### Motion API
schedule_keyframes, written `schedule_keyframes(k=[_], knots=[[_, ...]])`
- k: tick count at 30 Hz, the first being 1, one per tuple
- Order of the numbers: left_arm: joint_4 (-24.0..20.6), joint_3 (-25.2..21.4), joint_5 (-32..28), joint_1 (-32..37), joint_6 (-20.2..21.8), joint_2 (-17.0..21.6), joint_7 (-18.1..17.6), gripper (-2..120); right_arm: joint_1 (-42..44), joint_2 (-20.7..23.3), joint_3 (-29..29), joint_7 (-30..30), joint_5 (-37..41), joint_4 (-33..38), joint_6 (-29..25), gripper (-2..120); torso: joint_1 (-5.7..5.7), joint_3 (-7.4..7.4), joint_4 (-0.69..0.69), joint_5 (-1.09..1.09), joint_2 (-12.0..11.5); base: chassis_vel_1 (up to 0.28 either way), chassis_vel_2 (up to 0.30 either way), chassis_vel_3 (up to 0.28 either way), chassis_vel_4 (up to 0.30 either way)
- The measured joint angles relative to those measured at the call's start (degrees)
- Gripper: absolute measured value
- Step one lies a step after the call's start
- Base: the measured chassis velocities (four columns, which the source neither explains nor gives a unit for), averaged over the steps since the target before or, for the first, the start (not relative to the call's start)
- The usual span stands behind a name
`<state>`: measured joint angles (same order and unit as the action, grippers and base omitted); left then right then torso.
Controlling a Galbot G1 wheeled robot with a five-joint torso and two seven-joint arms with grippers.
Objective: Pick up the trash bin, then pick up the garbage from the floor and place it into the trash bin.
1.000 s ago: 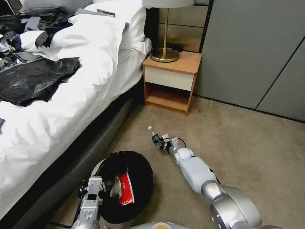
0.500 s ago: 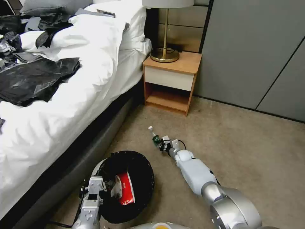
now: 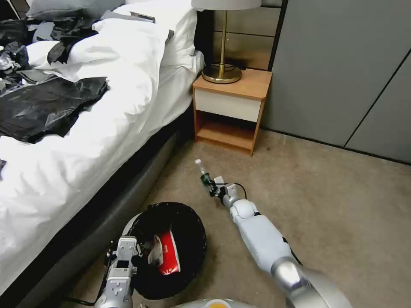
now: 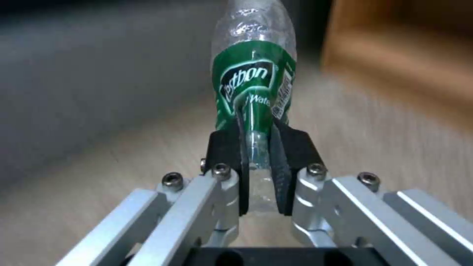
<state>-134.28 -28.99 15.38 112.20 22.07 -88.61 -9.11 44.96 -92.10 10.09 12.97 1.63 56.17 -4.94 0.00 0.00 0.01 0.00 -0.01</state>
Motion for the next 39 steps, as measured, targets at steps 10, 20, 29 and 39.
schedule_keyframes(k=[10, 20, 29, 39], knots=[[1.16, 0.13, -1.76, -2.03, 0.48, 0.59, 0.10, 0, 12.09, 4.49, -0.55, 4.98, -1.83, 29.87, -9.03, 8, 0.00, 0.00, -0.02, 0.00, 0.00, 0.000, 0.000, 0.000, 0.000], [1.73, 0.13, -3.86, -3.68, 0.90, 1.61, 0.34, 0, 25.91, 14.61, -4.10, 10.32, -0.53, 50.85, -12.08, 8, 0.00, -0.01, -0.02, 0.01, 0.00, 0.000, 0.000, 0.000, 0.000], [1.73, -0.09, -4.52, -4.30, 1.05, 1.85, 0.44, 0, 34.59, 18.02, -5.76, 9.09, -2.15, 50.30, -15.89, 8, -0.01, -0.01, -0.02, 0.00, 0.00, 0.000, 0.000, 0.000, 0.000], [1.25, 0.55, -4.43, -4.59, 1.06, 1.64, 0.47, 0, 37.64, 18.26, -5.41, 8.45, -3.66, 48.73, -17.69, 8, 0.00, -0.01, -0.01, -0.01, 0.00, 0.000, 0.000, 0.000, 0.000]])
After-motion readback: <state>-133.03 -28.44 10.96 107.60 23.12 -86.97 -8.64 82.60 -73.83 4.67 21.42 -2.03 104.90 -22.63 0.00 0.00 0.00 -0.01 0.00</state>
